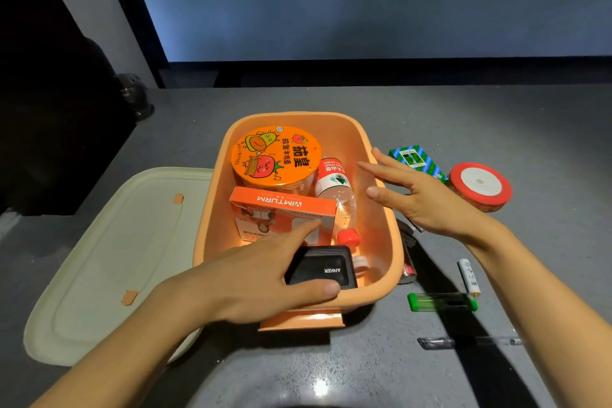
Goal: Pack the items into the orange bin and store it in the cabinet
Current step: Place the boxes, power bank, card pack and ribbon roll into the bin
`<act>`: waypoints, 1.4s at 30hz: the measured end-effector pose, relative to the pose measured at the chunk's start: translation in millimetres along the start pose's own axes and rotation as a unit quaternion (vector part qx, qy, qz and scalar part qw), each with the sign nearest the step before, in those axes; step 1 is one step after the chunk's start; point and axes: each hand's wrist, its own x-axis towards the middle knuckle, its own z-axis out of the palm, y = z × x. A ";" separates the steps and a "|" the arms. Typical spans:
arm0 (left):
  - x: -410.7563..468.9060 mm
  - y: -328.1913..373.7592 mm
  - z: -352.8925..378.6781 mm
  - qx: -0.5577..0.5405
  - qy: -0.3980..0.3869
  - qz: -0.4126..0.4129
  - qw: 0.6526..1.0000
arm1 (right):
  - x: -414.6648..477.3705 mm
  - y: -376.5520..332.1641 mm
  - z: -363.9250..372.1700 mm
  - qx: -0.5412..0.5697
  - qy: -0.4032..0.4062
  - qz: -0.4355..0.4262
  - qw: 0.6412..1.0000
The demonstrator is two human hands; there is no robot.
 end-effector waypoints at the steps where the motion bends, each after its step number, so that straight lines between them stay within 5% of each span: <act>1: 0.6 0.3 -0.9 -0.001 0.007 0.005 1.000 | -1.7 -0.9 -0.5 -0.013 0.016 0.002 1.000; 9: 35.3 46.7 -4.2 0.049 0.146 0.089 0.984 | -44.9 33.7 -43.0 -0.054 0.155 0.041 0.986; 14: 93.1 100.2 13.5 0.032 0.162 0.144 0.976 | -70.0 87.7 -93.8 -0.061 0.184 0.086 0.977; 28: 261.9 127.8 58.6 -0.123 0.286 -0.070 0.948 | -27.2 200.5 -137.0 0.023 0.021 0.070 0.997; 33: 281.7 104.2 60.6 -0.093 0.268 -0.092 0.954 | -14.3 221.2 -123.3 0.000 0.004 0.035 0.999; 42: 329.5 70.5 39.1 0.004 0.123 -0.156 0.980 | 7.0 229.0 -142.8 0.053 0.019 0.028 0.998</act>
